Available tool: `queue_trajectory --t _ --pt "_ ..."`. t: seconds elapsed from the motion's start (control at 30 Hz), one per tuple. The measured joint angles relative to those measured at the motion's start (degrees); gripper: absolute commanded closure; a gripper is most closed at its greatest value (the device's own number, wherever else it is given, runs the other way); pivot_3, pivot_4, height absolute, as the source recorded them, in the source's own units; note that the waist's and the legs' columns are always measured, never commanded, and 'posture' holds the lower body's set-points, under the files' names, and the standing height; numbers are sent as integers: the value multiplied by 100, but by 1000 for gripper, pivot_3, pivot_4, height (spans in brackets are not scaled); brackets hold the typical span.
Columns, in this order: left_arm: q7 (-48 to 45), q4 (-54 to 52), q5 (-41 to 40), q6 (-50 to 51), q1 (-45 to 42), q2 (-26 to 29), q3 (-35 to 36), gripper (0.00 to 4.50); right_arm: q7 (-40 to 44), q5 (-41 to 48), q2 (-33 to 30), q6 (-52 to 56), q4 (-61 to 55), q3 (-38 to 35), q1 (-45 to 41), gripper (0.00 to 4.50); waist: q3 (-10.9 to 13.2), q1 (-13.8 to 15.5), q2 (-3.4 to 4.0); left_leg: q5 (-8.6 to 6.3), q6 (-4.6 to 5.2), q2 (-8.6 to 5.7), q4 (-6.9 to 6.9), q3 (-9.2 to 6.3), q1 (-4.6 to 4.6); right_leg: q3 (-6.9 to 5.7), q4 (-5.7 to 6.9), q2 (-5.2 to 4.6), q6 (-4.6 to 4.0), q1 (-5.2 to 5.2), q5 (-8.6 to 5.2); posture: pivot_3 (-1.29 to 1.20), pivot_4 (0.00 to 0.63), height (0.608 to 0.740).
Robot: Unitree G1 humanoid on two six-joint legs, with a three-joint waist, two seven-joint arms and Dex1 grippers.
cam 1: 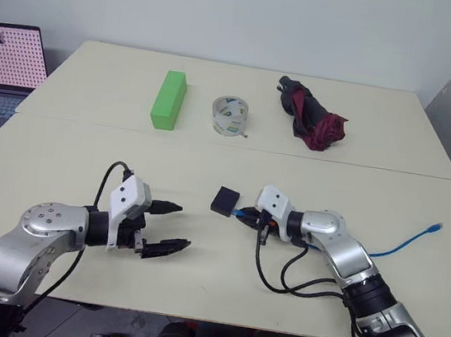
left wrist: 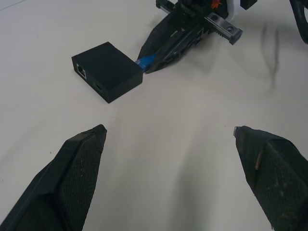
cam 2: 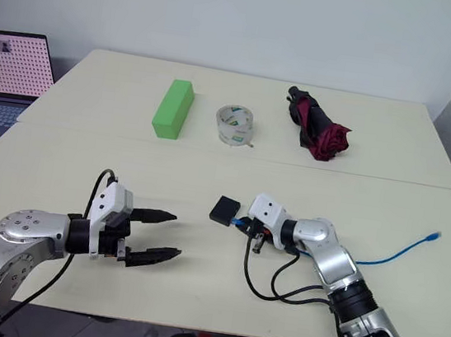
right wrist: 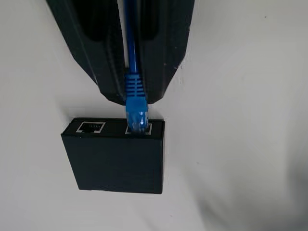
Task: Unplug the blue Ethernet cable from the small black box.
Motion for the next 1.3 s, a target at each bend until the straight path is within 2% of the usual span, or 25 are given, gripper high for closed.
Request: queue_trajectory --t 0.23,0.37,0.47,0.8,0.9,1.0,1.3 --pt "197 340 -248 460 -408 -436 -74 0 12 -601 -628 -1410 -308 -2 73 4365 1 2 1 0 0 0 4 -2 -3 -3 0 -2 0 -1 0 0 150 740" --pt "506 677 -927 1249 -1086 -923 42 0 -253 -1349 -1094 -3144 -328 51 -1 4365 2 4 2 1 -2 -2 8 1 -5 -2 2 -2 0 -2 0 0 150 740" --pt "561 791 -1177 1601 -1343 -1039 68 0 -435 -1701 -1202 -3963 -330 51 -65 4365 1 -16 0 2 -3 1 6 1 -4 -3 3 -1 0 -2 0 0 150 740" --pt "604 944 -1806 2225 -1681 -1396 57 0 -617 -1912 -1149 -4651 -548 51 -66 4366 1 -8 0 3 -4 2 11 0 -4 -3 1 -1 0 2 0 0 150 740" --pt "596 1013 -1931 2263 -1762 -1419 77 487 -634 -1912 -1150 -4674 -575 39 -66 4366 1 -8 0 3 -4 0 11 1 -3 -2 1 -2 0 3 0 0 150 740" --pt "592 1131 -2008 2272 -1777 -1450 89 1229 -695 -1912 -1161 -4732 -575 33 -66 4366 1 -9 0 3 -5 1 11 0 -3 -2 1 -2 0 3 0 0 150 740" --pt "526 1137 -2014 2245 -1775 -1449 87 3029 -832 -1931 -1161 -4792 -575 30 -66 4367 1 -8 0 3 -5 1 11 0 -3 -2 1 -2 0 3 0 0 150 740"
